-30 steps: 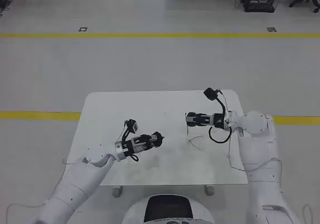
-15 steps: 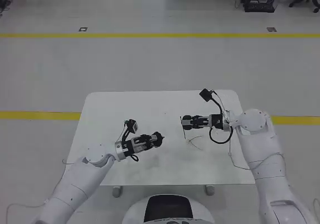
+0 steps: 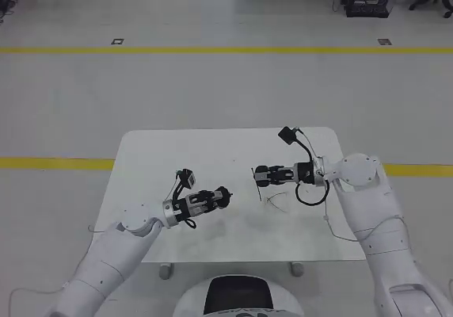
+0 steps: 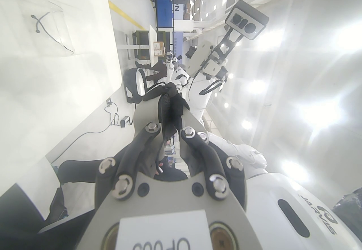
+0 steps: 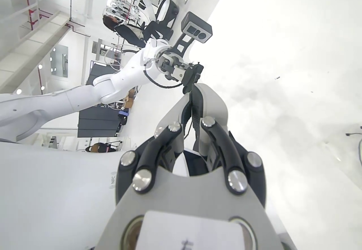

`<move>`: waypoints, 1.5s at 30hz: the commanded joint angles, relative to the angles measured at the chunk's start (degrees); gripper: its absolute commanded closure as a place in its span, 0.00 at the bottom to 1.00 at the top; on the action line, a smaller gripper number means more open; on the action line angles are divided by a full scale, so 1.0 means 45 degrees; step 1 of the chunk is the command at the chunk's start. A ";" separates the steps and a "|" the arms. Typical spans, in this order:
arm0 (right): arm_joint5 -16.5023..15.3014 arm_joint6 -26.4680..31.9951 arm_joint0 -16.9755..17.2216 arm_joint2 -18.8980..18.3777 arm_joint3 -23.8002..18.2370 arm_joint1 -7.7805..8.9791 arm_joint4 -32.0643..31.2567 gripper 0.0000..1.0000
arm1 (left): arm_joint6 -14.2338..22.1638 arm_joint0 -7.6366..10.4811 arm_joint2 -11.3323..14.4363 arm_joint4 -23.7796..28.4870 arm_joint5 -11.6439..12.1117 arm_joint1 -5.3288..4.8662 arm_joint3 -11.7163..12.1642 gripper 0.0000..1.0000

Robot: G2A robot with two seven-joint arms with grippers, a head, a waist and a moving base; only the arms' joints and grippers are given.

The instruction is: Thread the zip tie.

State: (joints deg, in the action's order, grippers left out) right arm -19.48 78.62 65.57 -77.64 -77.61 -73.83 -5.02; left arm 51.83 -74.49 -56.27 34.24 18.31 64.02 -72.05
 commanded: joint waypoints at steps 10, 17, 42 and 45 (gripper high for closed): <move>0.0000 -0.1285 0.0359 0.0151 -0.0776 0.0061 -0.0694 1.00 | 0.0000 0.0000 0.0000 0.0000 0.0000 0.0000 0.0000 1.00; 0.0000 -0.3806 0.1196 0.0405 -0.2272 0.0356 -0.3160 1.00 | -0.1173 -0.0346 -0.0139 -0.0718 -0.0709 -0.0107 -0.0775 1.00; 0.0000 -0.8908 0.2072 0.1781 -0.3658 0.1337 -0.6504 1.00 | -0.4647 -0.1796 -0.0744 -0.2853 -0.4786 -0.0512 -0.4741 1.00; 0.0264 -0.9162 0.2094 0.1766 -0.3751 0.1361 -0.7297 1.00 | -0.4688 -0.1805 -0.0737 -0.2818 -0.4789 -0.0507 -0.4737 1.00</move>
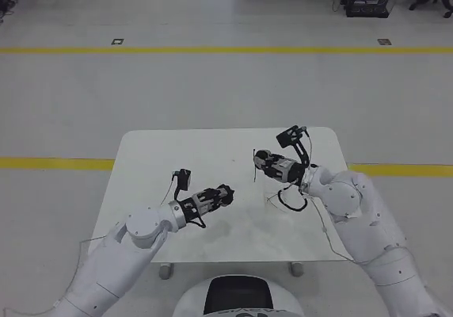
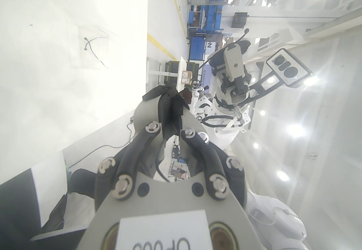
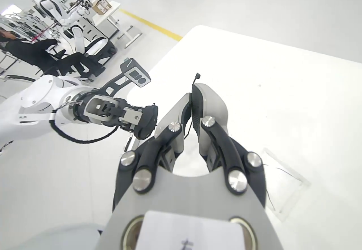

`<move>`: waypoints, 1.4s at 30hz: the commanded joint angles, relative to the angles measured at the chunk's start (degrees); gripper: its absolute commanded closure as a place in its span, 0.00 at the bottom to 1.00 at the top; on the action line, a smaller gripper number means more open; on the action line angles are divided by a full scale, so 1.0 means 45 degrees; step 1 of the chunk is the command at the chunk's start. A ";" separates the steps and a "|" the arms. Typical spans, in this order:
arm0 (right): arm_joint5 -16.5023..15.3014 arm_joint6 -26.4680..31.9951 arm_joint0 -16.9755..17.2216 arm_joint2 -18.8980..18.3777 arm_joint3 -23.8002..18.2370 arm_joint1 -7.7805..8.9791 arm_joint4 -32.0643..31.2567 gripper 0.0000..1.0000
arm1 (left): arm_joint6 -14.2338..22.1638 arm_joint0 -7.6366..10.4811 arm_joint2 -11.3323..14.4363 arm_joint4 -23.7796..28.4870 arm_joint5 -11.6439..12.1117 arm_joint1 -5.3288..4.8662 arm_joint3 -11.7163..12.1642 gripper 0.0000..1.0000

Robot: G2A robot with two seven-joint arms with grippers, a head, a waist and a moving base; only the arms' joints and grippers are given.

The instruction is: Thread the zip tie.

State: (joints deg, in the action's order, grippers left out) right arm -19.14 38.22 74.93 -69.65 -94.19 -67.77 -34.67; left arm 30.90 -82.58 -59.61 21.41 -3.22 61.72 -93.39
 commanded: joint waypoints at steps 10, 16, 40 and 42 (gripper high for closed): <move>0.0144 -0.3197 0.0987 0.0568 -0.0720 -0.0010 -0.2995 1.00 | -0.1299 0.0051 0.0397 0.1154 -0.1187 0.0193 -0.0314 1.00; -0.0077 -0.3962 0.1218 0.0597 -0.0945 0.0023 -0.3647 1.00 | -0.1975 0.0093 0.0463 0.1682 -0.1832 0.0268 -0.0494 1.00; 0.0326 -0.4586 0.1148 0.1488 -0.0715 -0.0093 -0.4822 1.00 | -0.3108 0.0207 0.0724 0.2470 -0.2026 0.0465 -0.0496 1.00; 0.0287 -0.4723 0.1152 0.1520 -0.0640 -0.0109 -0.4714 1.00 | -0.3180 0.0226 0.0748 0.2473 -0.2069 0.0478 -0.0509 1.00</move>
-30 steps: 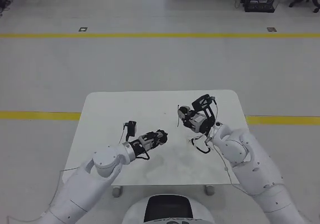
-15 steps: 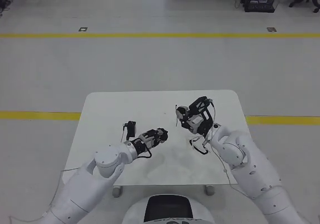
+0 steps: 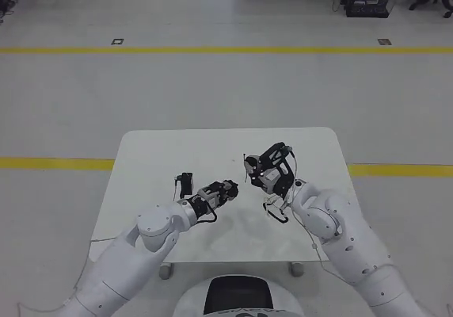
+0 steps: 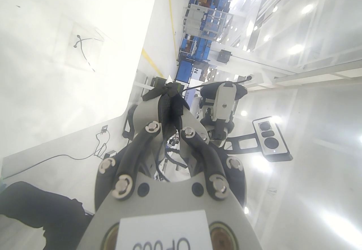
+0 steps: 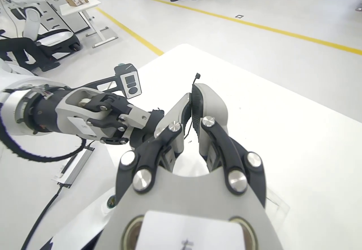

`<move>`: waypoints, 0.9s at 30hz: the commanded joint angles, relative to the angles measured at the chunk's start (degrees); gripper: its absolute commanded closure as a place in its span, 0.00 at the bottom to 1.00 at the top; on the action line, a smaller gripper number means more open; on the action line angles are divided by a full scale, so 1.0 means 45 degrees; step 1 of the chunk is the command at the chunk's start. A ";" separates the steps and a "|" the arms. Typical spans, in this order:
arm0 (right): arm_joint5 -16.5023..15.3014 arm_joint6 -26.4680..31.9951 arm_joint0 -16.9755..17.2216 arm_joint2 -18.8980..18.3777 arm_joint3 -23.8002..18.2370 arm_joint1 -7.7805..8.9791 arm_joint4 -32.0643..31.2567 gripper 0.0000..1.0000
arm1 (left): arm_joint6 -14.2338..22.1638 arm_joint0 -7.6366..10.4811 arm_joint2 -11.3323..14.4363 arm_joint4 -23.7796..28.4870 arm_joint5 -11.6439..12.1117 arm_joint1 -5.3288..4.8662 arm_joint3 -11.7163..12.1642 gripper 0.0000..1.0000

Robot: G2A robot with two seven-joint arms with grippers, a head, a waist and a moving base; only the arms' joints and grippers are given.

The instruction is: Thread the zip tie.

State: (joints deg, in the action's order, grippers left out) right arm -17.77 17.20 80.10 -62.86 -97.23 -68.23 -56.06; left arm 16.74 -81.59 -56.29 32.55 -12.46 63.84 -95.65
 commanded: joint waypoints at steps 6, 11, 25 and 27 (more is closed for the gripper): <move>-0.0065 -0.0306 0.0016 0.0045 0.0138 -0.0025 0.0071 1.00 | -0.0164 -0.0043 -0.0011 0.0102 0.0001 0.0026 -0.0013 1.00; -0.0102 -0.0409 0.0007 0.0068 0.0226 -0.0046 0.0246 1.00 | -0.0191 -0.0116 -0.0064 0.0191 0.0047 0.0030 -0.0045 1.00; -0.0089 -0.0826 0.0034 0.0191 0.0330 -0.0096 0.0353 1.00 | -0.0185 -0.0178 -0.0096 0.0201 -0.0002 0.0036 -0.0076 1.00; -0.0087 -0.0869 -0.0005 0.0235 0.0389 -0.0113 0.0370 1.00 | -0.0185 -0.0178 -0.0096 0.0201 -0.0002 0.0036 -0.0076 1.00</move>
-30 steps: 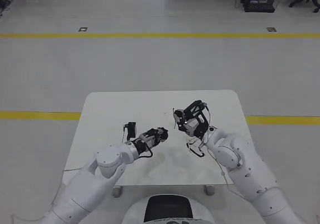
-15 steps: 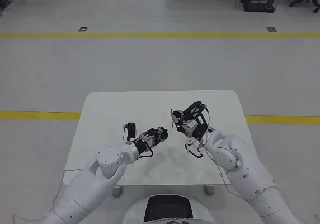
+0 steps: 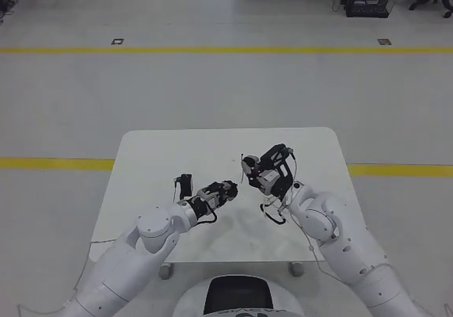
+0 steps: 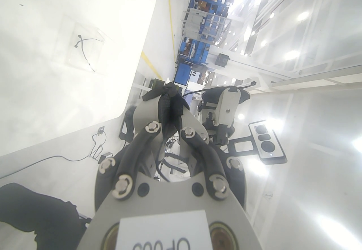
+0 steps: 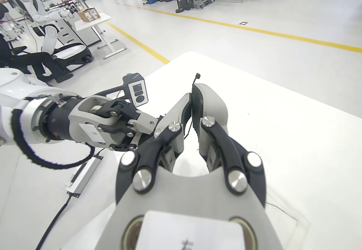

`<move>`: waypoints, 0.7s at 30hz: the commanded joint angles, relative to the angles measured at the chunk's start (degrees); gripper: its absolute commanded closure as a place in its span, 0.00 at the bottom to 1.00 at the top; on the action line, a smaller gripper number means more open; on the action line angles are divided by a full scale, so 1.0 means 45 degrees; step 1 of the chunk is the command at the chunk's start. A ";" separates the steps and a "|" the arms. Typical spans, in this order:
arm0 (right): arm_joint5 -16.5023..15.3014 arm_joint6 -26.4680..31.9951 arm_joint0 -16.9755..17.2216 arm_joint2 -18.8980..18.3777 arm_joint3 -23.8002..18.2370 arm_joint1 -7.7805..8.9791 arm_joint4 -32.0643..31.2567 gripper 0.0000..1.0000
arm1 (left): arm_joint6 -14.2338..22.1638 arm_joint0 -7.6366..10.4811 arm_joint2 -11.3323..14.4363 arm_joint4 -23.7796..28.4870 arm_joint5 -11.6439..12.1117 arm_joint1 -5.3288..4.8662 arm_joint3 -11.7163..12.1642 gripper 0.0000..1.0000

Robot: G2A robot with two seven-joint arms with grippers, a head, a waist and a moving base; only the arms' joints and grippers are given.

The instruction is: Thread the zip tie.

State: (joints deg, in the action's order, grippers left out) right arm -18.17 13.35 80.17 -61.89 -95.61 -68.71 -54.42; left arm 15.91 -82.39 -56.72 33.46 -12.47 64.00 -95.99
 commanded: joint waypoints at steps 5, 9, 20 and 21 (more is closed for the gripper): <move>0.0030 -0.0034 -0.0120 0.0129 0.0172 -0.0048 0.0052 1.00 | -0.0001 0.0000 0.0000 0.0000 0.0001 0.0000 0.0000 1.00; 0.0033 -0.0060 -0.0178 0.0194 0.0270 -0.0074 0.0074 1.00 | -0.0001 0.0000 0.0000 0.0000 0.0001 0.0000 0.0000 1.00; 0.0031 -0.0141 -0.0292 0.0283 0.0495 -0.0133 0.0154 1.00 | -0.0001 0.0000 0.0000 0.0000 0.0001 0.0000 0.0000 1.00; 0.0026 -0.0153 -0.0296 0.0285 0.0505 -0.0137 0.0164 1.00 | -0.0001 0.0000 0.0000 0.0000 0.0001 0.0000 0.0000 1.00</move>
State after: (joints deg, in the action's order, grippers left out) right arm -18.02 12.71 78.86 -60.62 -93.39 -69.30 -53.72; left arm 15.91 -82.39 -56.72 33.46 -12.47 64.00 -95.99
